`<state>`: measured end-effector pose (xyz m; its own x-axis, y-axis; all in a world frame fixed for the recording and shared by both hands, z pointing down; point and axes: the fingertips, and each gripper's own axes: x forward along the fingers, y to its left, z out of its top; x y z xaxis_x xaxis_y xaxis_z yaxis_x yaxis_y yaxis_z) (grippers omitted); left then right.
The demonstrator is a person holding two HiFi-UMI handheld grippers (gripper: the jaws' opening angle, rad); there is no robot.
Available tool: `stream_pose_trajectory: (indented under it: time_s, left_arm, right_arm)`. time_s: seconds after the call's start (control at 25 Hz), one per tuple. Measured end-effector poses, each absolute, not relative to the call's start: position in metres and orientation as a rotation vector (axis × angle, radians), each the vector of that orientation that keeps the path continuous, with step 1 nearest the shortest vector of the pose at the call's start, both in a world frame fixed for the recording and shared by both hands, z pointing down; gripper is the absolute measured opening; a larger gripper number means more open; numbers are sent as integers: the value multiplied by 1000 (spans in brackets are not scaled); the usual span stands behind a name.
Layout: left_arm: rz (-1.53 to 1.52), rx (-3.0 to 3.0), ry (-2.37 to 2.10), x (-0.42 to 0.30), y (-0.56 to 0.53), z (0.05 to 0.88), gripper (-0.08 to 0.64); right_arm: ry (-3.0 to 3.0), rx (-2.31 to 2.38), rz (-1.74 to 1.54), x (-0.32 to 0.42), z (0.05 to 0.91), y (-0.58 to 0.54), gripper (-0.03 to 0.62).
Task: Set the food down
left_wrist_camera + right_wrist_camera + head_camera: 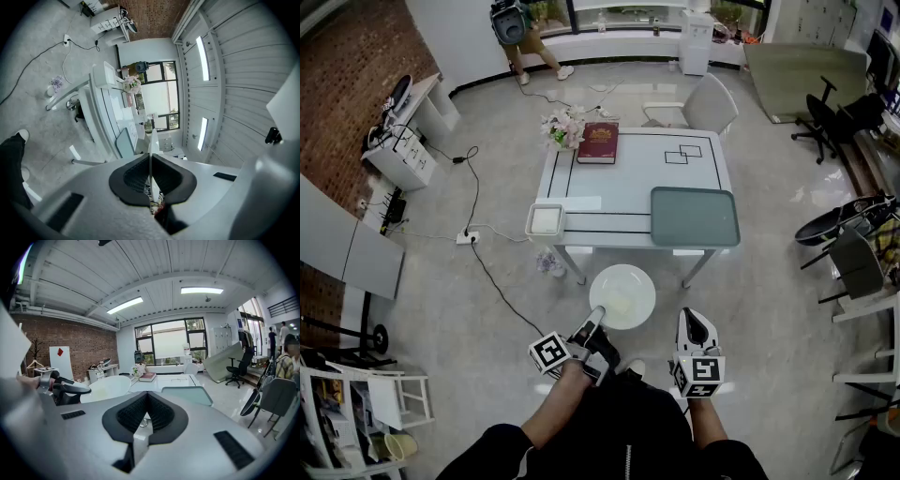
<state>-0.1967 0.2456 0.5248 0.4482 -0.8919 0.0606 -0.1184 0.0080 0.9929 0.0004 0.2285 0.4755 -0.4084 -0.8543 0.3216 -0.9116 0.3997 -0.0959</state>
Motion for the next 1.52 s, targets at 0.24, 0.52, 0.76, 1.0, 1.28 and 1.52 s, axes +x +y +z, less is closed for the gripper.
stream_pose_trajectory:
  time_s: [0.24,0.52,0.76,1.0,1.28,1.52]
  left_arm:
    - [-780,1458,-943,-196,241,522,12]
    - [-768,1438,-963,-200,241,525,12]
    - [-785,1471,-939,-192,242,520,14]
    - [-776,1476,-930,-184,246,521,12]
    - [-776,1475,-917,-174,246,519,12]
    - [-756,1472,-909,-166,237,525,13]
  right_arm:
    - [-2439,1558,368,-1,473,223,8]
    - [-2490,1562,405,-1,475,222,9]
    - [-2458,1570,403,6,480,229,9]
    - [-2447,1594,398,14,481,235,9]
    - [-2434,1608,405,25,481,244,9]
    - [-2415,1637,415,35,485,243,9]
